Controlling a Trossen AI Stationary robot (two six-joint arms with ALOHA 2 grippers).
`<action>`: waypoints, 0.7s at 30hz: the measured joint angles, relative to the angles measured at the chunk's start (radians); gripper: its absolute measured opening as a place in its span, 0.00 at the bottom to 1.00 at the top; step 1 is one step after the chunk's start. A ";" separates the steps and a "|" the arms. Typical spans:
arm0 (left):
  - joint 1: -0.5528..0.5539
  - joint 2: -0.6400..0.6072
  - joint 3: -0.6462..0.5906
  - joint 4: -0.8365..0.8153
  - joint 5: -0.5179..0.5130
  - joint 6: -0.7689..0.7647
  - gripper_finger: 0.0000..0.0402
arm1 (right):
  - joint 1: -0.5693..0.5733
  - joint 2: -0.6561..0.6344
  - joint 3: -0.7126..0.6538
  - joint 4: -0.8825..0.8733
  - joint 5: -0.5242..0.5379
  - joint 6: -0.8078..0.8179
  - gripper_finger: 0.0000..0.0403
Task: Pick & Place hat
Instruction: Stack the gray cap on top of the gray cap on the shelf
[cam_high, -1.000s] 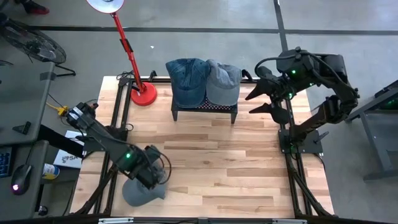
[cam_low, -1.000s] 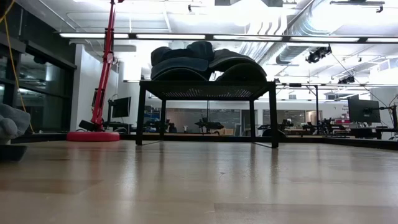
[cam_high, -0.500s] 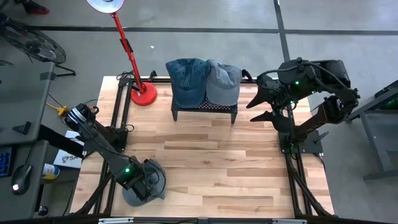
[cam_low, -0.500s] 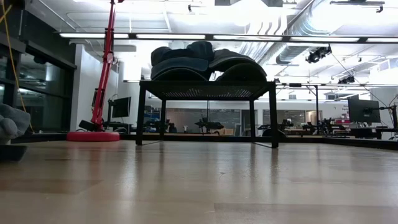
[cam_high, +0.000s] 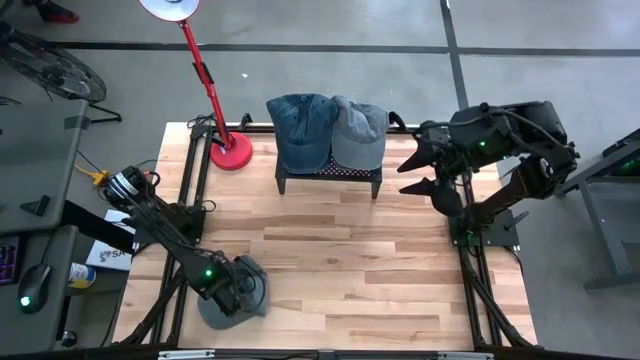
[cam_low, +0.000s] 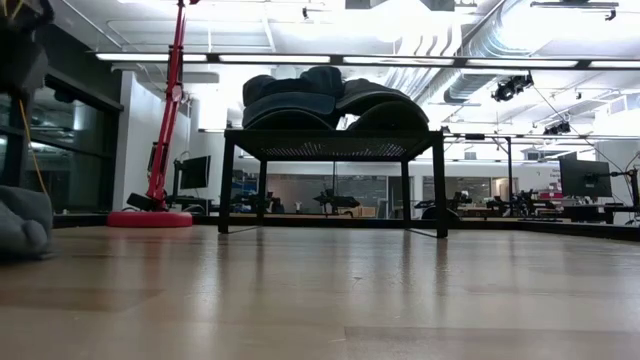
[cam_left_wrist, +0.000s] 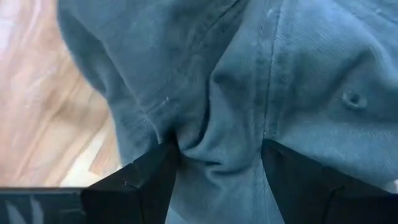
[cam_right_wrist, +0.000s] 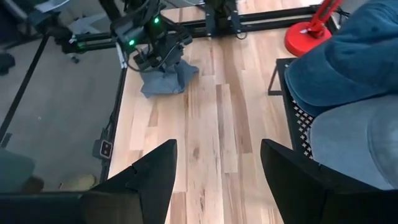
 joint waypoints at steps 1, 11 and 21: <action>0.000 -0.001 -0.017 0.021 0.003 0.000 0.58 | 0.004 0.000 0.000 0.000 0.010 0.017 0.56; 0.000 -0.003 -0.109 0.102 -0.001 0.000 0.43 | 0.067 0.000 -0.010 0.005 0.037 0.122 0.56; 0.000 -0.002 -0.132 0.106 -0.045 -0.001 0.06 | 0.110 -0.001 -0.250 0.061 0.004 0.168 0.56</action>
